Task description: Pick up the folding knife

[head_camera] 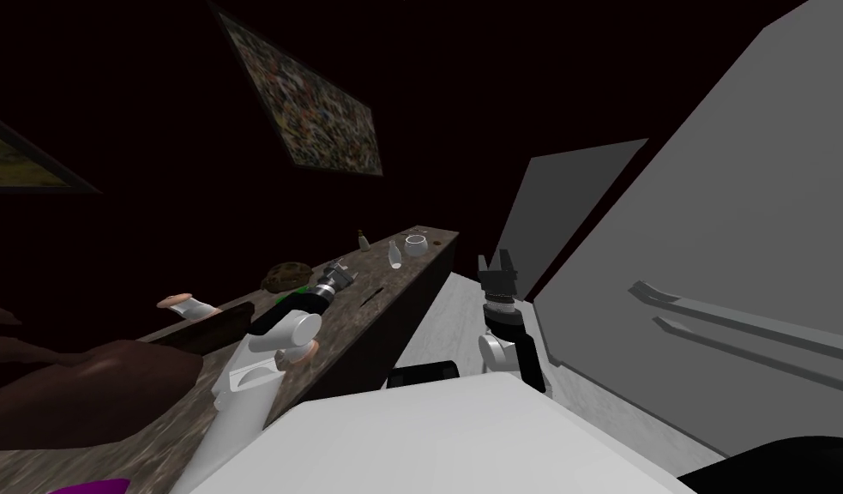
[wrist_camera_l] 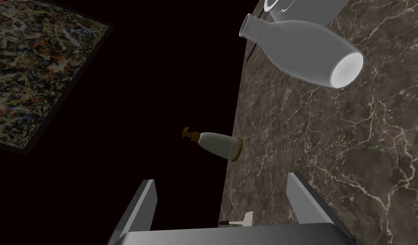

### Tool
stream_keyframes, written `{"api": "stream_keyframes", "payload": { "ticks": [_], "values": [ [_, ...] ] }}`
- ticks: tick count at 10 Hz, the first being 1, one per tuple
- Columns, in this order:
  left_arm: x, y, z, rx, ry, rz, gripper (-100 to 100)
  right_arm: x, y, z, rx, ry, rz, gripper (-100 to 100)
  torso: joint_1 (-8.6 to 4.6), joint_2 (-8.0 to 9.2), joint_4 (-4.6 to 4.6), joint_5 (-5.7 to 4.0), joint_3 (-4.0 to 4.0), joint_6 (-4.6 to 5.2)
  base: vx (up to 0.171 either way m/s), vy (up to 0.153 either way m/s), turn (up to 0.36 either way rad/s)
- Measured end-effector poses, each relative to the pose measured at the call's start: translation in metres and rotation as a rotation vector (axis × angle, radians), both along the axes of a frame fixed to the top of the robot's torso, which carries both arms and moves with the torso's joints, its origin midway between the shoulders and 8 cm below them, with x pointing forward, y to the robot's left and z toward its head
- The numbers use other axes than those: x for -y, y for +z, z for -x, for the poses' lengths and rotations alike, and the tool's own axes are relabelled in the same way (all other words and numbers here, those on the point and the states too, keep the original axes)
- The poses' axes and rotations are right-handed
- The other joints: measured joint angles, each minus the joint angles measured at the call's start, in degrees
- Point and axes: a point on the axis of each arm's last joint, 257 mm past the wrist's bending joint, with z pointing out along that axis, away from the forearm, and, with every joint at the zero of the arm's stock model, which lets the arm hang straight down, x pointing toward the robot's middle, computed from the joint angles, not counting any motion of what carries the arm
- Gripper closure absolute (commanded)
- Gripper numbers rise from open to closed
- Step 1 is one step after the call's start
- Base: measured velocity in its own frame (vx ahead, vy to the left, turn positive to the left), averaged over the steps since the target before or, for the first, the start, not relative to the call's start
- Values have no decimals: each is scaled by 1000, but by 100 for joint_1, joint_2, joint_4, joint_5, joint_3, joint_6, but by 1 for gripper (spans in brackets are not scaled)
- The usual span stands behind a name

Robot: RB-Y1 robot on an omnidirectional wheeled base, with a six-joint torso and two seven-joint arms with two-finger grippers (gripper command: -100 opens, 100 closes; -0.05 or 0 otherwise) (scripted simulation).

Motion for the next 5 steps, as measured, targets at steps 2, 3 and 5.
{"api": "stream_keyframes", "payload": {
  "ticks": [2, 3, 5],
  "values": [
    [0, -10, -2, -50, -8, 20, -100, 0, 0, 0, 0, 0, 0, 0, -1, -3, 0, 0, -1, 0, 47, -36, 16],
    [1, -17, -4, -80, -11, 32, -100, 0, 0, 0, 0, 0, 0, 0, -3, -5, -1, -1, -3, 0, 21, -15, 1],
    [0, -27, -3, -130, -17, 49, -100, 0, 0, 0, 0, 0, 0, 0, 1, -1, 0, 0, 0, -1, 40, -28, 22]
  ]
}}
